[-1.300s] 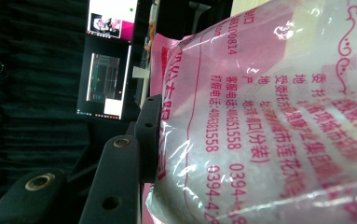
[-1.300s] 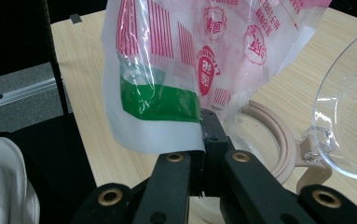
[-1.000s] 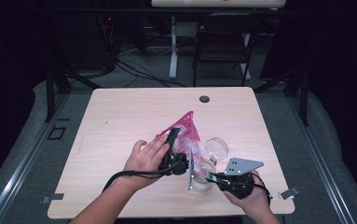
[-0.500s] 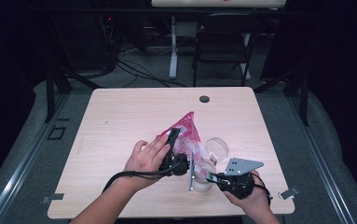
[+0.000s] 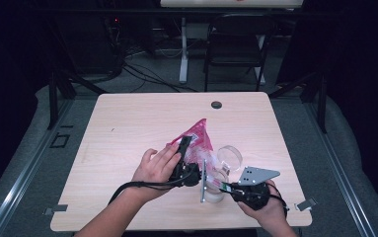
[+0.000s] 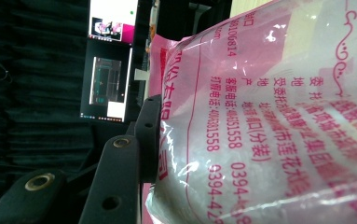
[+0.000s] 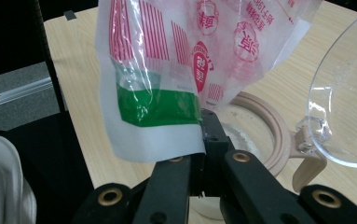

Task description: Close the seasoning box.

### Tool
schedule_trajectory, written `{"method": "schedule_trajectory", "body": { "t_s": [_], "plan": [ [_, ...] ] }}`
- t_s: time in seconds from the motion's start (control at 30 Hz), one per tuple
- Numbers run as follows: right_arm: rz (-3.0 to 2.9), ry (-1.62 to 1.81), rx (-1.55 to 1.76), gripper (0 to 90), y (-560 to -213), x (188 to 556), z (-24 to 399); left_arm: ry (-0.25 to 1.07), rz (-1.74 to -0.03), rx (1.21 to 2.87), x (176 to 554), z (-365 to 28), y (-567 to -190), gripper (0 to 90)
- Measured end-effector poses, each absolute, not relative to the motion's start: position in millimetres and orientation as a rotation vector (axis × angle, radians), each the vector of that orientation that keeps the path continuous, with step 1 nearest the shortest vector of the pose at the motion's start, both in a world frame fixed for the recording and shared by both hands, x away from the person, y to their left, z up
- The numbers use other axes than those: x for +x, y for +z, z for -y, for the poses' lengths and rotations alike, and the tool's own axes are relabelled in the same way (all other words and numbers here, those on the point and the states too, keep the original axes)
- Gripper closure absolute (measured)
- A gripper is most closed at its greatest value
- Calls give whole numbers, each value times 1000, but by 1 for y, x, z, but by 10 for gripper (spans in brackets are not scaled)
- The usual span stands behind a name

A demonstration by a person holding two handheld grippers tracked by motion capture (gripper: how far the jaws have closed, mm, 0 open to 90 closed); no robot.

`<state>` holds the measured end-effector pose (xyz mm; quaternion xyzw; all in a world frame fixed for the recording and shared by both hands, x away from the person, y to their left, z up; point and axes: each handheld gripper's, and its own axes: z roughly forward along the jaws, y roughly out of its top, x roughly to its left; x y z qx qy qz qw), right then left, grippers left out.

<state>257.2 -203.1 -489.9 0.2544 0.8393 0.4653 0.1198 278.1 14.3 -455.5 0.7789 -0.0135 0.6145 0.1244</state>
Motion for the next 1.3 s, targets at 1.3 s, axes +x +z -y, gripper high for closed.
{"method": "schedule_trajectory", "body": {
  "t_s": [1.3],
  "plan": [
    [-2417, 1373, 743, 900, -486, 257, 199, 1716, -71, 2299, 279, -29, -467, 632]
  ]
}}
